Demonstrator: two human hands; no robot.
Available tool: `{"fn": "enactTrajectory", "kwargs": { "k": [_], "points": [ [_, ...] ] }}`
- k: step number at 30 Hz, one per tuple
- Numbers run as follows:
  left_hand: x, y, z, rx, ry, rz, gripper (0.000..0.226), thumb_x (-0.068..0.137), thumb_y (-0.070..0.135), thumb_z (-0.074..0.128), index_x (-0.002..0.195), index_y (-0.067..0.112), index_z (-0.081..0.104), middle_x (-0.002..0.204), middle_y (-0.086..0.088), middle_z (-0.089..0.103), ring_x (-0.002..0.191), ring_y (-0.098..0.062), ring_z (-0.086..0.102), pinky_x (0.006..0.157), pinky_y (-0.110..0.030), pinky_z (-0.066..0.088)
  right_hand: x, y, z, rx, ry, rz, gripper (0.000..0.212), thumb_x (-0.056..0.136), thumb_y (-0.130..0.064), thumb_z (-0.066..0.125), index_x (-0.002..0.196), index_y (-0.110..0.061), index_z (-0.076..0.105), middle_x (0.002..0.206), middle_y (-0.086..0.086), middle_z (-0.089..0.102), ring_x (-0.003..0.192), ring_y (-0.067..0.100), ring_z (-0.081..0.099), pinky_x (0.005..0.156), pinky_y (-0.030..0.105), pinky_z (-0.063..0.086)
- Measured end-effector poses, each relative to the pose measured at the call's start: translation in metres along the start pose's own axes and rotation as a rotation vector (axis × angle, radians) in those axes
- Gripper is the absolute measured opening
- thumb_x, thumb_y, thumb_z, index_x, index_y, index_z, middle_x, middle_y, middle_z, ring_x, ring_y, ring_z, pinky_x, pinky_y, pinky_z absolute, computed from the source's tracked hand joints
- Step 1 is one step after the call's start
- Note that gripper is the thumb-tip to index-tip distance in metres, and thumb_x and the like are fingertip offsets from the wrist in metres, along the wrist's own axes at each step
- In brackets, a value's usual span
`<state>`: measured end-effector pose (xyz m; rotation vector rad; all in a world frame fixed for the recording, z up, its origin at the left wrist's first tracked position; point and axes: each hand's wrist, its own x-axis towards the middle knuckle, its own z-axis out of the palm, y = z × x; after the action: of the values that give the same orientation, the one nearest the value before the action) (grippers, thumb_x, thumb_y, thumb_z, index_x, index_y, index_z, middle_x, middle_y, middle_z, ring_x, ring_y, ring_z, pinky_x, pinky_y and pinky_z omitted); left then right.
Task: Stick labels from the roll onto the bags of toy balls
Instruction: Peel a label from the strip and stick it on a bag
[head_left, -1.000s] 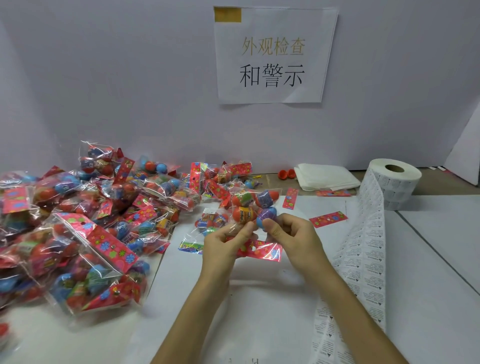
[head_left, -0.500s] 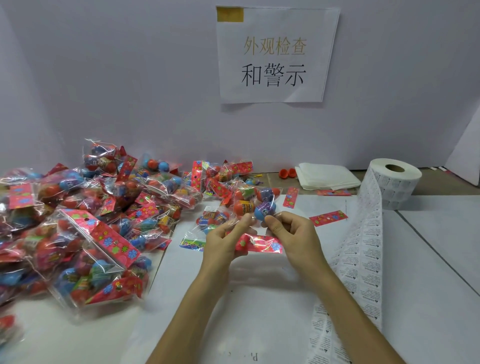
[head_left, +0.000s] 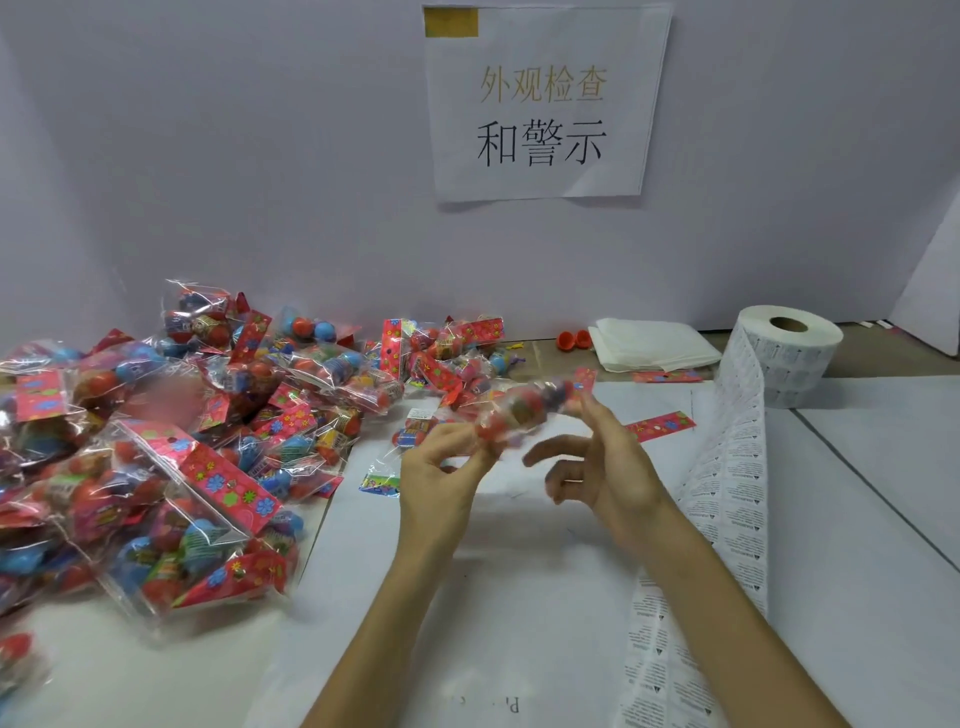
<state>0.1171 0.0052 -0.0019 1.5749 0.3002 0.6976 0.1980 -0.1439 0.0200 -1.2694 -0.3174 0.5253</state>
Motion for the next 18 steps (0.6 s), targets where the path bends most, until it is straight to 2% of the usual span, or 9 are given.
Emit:
{"fn": "enactTrajectory", "kwargs": {
  "k": [3, 6, 7, 9, 11, 13, 14, 16, 18],
  "points": [
    [-0.0005, -0.0011, 0.0027, 0.149, 0.000, 0.106, 0.033, 0.087, 0.015, 0.078, 0.095, 0.046, 0.073, 0.113, 0.013, 0.068, 0.110, -0.007, 0.059, 0.081, -0.028, 0.049, 0.0028, -0.0009, -0.0037, 0.135, -0.072, 0.114, 0.055, 0.100, -0.062, 0.038, 0.107, -0.024, 0.077, 0.096, 0.019, 0.074, 0.069, 0.029, 0.071, 0.058, 0.032, 0.056],
    [0.0001, -0.0016, 0.0003, 0.197, 0.016, 0.141, 0.036, 0.087, 0.014, 0.078, 0.099, 0.048, 0.073, 0.123, 0.014, 0.063, 0.119, -0.006, 0.053, 0.094, -0.031, 0.047, 0.0052, -0.0008, -0.0059, 0.154, -0.038, 0.107, 0.061, 0.087, -0.069, 0.047, 0.106, -0.019, 0.077, 0.096, 0.013, 0.074, 0.077, 0.025, 0.072, 0.065, 0.035, 0.059],
    [0.0005, -0.0024, -0.0009, 0.218, 0.019, 0.148, 0.035, 0.088, 0.013, 0.078, 0.104, 0.044, 0.075, 0.128, 0.011, 0.061, 0.123, -0.008, 0.051, 0.099, -0.032, 0.046, 0.0057, -0.0003, -0.0062, 0.121, -0.026, 0.097, 0.059, 0.085, -0.067, 0.053, 0.108, -0.018, 0.076, 0.096, 0.013, 0.073, 0.080, 0.024, 0.072, 0.069, 0.038, 0.060],
    [0.0008, -0.0033, -0.0014, 0.245, 0.041, 0.155, 0.038, 0.090, 0.012, 0.077, 0.119, 0.035, 0.074, 0.138, 0.009, 0.055, 0.129, -0.008, 0.047, 0.105, -0.031, 0.045, 0.0065, 0.0027, -0.0060, 0.026, -0.026, 0.056, 0.038, 0.092, -0.049, 0.062, 0.107, -0.016, 0.075, 0.095, 0.012, 0.072, 0.084, 0.023, 0.071, 0.075, 0.041, 0.061],
    [0.0008, -0.0031, 0.0003, 0.218, 0.064, 0.130, 0.058, 0.092, 0.013, 0.076, 0.143, 0.033, 0.058, 0.141, 0.012, 0.047, 0.126, -0.003, 0.050, 0.099, -0.023, 0.049, 0.0065, 0.0051, -0.0058, 0.004, -0.023, 0.020, 0.025, 0.098, -0.030, 0.062, 0.113, -0.013, 0.073, 0.099, 0.012, 0.073, 0.089, 0.023, 0.072, 0.080, 0.041, 0.062],
    [0.0023, -0.0043, -0.0004, 0.079, 0.087, 0.011, 0.074, 0.091, 0.012, 0.076, 0.154, 0.030, 0.039, 0.138, 0.008, 0.049, 0.114, -0.006, 0.061, 0.082, -0.016, 0.055, 0.0069, 0.0041, -0.0067, 0.037, -0.005, -0.003, 0.024, 0.099, -0.022, 0.060, 0.117, -0.011, 0.070, 0.101, 0.010, 0.074, 0.088, 0.021, 0.072, 0.077, 0.036, 0.060],
    [0.0031, -0.0039, -0.0014, -0.015, 0.085, -0.075, 0.071, 0.091, 0.014, 0.076, 0.152, 0.027, 0.039, 0.137, 0.003, 0.054, 0.109, -0.010, 0.066, 0.077, -0.018, 0.057, 0.0070, 0.0024, -0.0075, 0.051, 0.006, -0.014, 0.022, 0.099, -0.020, 0.060, 0.117, -0.011, 0.069, 0.100, 0.009, 0.074, 0.084, 0.019, 0.072, 0.075, 0.033, 0.059],
    [0.0050, -0.0005, -0.0025, -0.237, 0.002, -0.273, 0.053, 0.093, 0.029, 0.071, 0.142, 0.020, 0.053, 0.129, -0.007, 0.067, 0.102, -0.023, 0.072, 0.078, -0.029, 0.060, 0.0069, 0.0004, -0.0093, 0.029, 0.026, -0.036, 0.020, 0.100, -0.017, 0.058, 0.118, -0.015, 0.068, 0.100, 0.005, 0.075, 0.083, 0.016, 0.073, 0.076, 0.030, 0.057],
    [0.0044, 0.0033, -0.0010, -0.347, -0.100, -0.378, 0.052, 0.085, 0.050, 0.064, 0.127, 0.018, 0.066, 0.115, -0.006, 0.076, 0.097, -0.025, 0.075, 0.075, -0.034, 0.062, 0.0057, 0.0004, -0.0090, -0.039, 0.026, -0.057, 0.023, 0.100, -0.017, 0.059, 0.121, -0.018, 0.067, 0.105, 0.004, 0.077, 0.090, 0.016, 0.074, 0.081, 0.031, 0.056]
  ]
}}
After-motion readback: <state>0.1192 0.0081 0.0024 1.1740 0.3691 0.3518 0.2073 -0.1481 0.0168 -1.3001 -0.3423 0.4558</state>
